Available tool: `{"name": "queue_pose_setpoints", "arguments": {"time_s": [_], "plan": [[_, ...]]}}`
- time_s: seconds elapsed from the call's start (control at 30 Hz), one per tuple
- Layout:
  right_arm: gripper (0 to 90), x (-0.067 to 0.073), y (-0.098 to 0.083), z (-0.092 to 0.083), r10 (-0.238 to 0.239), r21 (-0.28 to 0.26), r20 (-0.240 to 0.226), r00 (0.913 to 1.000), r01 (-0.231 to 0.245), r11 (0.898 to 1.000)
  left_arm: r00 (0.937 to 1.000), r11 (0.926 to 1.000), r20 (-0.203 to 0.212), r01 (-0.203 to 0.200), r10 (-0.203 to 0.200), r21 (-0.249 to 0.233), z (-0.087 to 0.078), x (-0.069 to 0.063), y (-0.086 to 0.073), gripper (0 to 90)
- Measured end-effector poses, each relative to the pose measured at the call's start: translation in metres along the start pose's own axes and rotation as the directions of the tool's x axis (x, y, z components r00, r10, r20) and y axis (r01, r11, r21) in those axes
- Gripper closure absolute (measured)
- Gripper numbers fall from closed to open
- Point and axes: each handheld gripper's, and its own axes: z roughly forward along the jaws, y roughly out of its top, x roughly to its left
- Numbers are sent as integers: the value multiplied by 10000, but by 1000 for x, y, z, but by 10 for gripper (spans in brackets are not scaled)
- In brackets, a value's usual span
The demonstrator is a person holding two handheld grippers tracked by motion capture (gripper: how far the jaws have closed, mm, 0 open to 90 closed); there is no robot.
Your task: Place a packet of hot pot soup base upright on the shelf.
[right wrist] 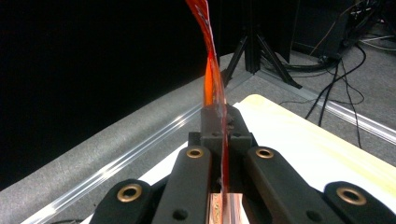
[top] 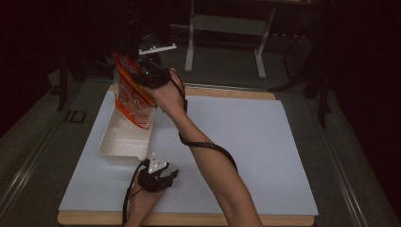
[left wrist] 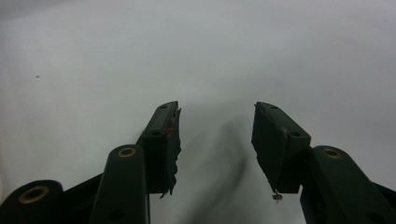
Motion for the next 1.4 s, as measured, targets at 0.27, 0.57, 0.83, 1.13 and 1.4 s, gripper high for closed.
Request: {"name": "queue_pose_setpoints", "arguments": {"time_s": [0.27, 0.57, 0.83, 1.13, 1.4], "plan": [[900, -3, -5, 12, 202, 651, 289, 9994, -221, 9976, 10000, 10000, -4, 11, -11, -13, 0, 0, 0, 514], [900, -5, -8, 37, 603, 1464, 166, 9980, -620, 9873, 10000, 10000, 23, 69, -69, -24, 0, 1, 0, 514], [900, -3, -18, 65, 785, 2133, 199, 9967, -809, 9736, 9999, 10000, 64, 95, -95, -12, -1, 2, 0, 514], [900, 10, -31, 99, -63, 3097, 1145, 9934, -297, 9504, 9999, 9999, 87, 88, -87, -56, -1, 1, 0, 514], [861, 14, -24, 84, -74, 2693, 887, 9960, -168, 9629, 10000, 10000, 49, 57, -56, -44, -1, 1, 0, 514]]}}
